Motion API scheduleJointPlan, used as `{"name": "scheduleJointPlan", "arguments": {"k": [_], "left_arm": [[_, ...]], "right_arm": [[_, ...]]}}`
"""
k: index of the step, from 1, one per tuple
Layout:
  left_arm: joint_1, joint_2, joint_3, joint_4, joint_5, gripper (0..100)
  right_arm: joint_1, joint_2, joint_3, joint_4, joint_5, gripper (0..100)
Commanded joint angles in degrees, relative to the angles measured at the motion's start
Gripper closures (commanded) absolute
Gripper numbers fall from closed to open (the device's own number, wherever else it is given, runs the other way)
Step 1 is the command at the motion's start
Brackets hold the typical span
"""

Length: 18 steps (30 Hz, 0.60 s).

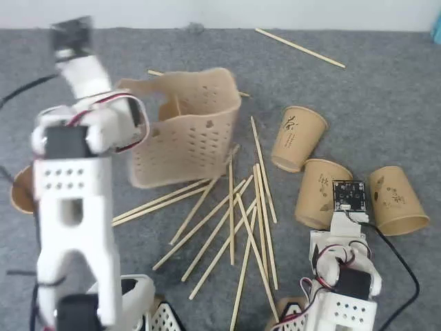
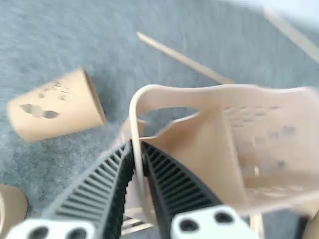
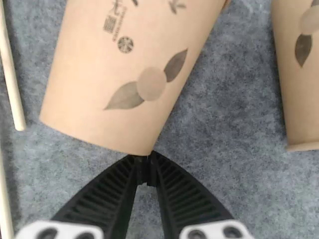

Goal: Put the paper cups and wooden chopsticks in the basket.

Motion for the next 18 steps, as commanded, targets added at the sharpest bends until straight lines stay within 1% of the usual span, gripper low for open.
{"name": "scheduleJointPlan", "arguments": {"k": [1,5,7,8,13,15,18], "left_arm": [[-4.1,-10.5,-2.9,-0.7,7.0,99],[-6.3,-14.8,-1.8,-1.5,7.5,99],[-8.5,-15.8,-1.7,-3.1,7.6,99],[-10.0,-16.1,-1.7,-4.4,8.4,99],[-21.4,-16.0,-1.7,-10.8,18.5,99],[-25.1,-16.0,-1.7,-12.0,19.7,99],[-28.5,-16.0,-1.6,-12.6,19.7,99]], "right_arm": [[0.7,-0.8,1.1,-0.7,0.7,99.1],[0.7,-0.8,1.1,-0.7,0.7,99.1],[0.7,-0.8,1.1,-0.7,0.7,99.1],[0.7,-0.8,1.1,-0.7,0.7,99.1],[0.7,-0.8,1.1,-0.7,0.7,99.1],[0.7,-0.8,1.1,-0.7,0.7,99.1],[0.7,-0.8,1.1,-0.7,0.7,99.1]]}}
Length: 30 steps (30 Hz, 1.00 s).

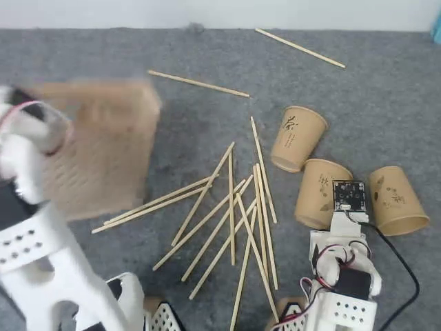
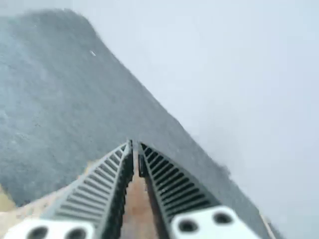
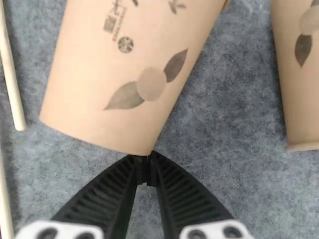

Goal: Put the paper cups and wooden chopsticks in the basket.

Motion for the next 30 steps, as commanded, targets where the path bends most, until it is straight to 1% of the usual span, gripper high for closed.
{"name": "scheduleJointPlan", "arguments": {"k": [1,3,6,10,14,18,21,24,26,30], "left_arm": [[-5.5,-2.5,-1.5,-2.7,1.4,99],[-6.2,-2.5,-1.4,-2.5,1.4,99],[-6.1,-2.8,2.1,-2.8,0.5,99],[-4.3,-2.8,6.5,-2.6,-8.3,99],[-4.3,-2.9,9.6,-1.9,-14.6,98],[-4.3,-2.9,12.7,1.0,-21.1,98],[-4.1,-2.9,16.7,3.3,-25.8,98],[-4.0,-2.5,22.2,3.3,-30.7,98],[-4.0,-2.5,26.2,3.3,-33.8,94],[-4.1,-2.9,31.9,3.3,-38.3,81]], "right_arm": [[0.7,-0.8,1.1,-0.7,0.7,99.1],[0.7,-0.8,1.1,-0.7,0.7,99.1],[0.7,-0.8,1.1,-0.7,0.7,99.1],[0.7,-0.8,1.1,-0.7,0.7,99.1],[0.7,-0.8,1.1,-0.7,0.7,99.1],[0.7,-0.8,1.1,-0.7,0.7,99.1],[0.7,-0.8,1.1,-0.7,0.7,99.1],[0.7,-0.8,1.1,-0.7,0.7,99.1],[0.7,-0.8,1.1,-0.7,0.7,99.1],[0.7,-0.8,1.1,-0.7,0.7,99.1]]}}
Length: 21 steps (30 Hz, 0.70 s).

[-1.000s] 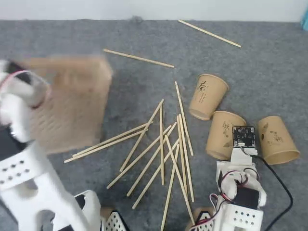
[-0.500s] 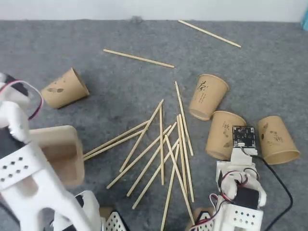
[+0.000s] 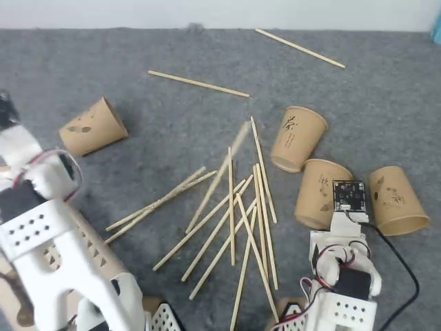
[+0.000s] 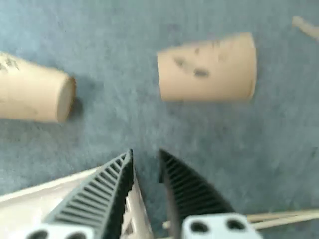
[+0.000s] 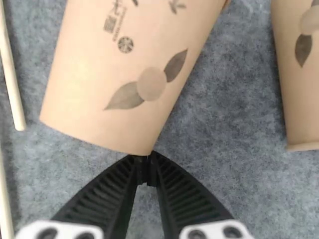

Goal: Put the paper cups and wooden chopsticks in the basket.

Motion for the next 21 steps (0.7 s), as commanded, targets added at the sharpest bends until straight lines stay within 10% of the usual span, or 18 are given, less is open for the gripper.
{"name": "scheduleJointPlan", "arguments": {"k": [1,10,21], "left_arm": [[0.2,-1.8,3.4,0.5,-5.1,79],[-0.8,-2.3,-2.9,23.0,-19.5,78],[-17.9,-34.4,9.5,24.6,-30.9,82]], "right_arm": [[0.7,-0.7,1.1,-0.7,0.7,99.1],[0.7,-0.7,1.1,-0.7,0.7,99.1],[0.7,-0.7,1.1,-0.7,0.7,99.1]]}}
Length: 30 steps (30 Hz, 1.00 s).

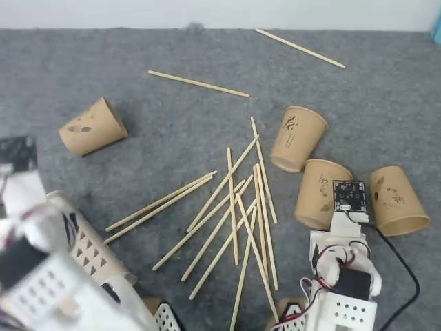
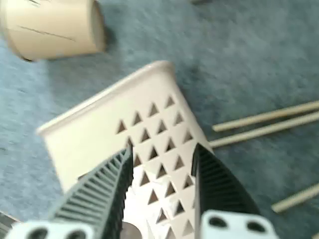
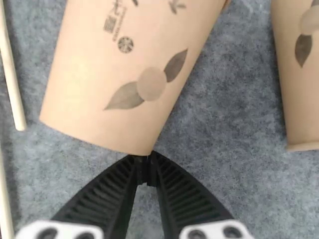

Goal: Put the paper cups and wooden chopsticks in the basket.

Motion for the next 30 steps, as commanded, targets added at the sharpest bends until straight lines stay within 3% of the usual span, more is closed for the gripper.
{"name": "scheduleJointPlan", "arguments": {"k": [1,5,10,17,30], "left_arm": [[-6.2,-16.4,10.5,-0.4,-6.1,82],[-12.8,-25.5,21.2,-6.9,-6.5,82],[-17.8,-25.0,28.7,-13.0,-6.7,82],[-23.4,-14.6,33.7,-18.6,-6.5,82],[-24.4,8.8,33.5,-34.8,-6.0,82]], "right_arm": [[0.7,-0.7,1.1,-0.7,0.7,99.1],[0.7,-0.7,1.1,-0.7,0.7,99.1],[0.7,-0.7,1.1,-0.7,0.7,99.1],[0.7,-0.7,1.1,-0.7,0.7,99.1],[0.7,-0.7,1.1,-0.7,0.7,99.1]]}}
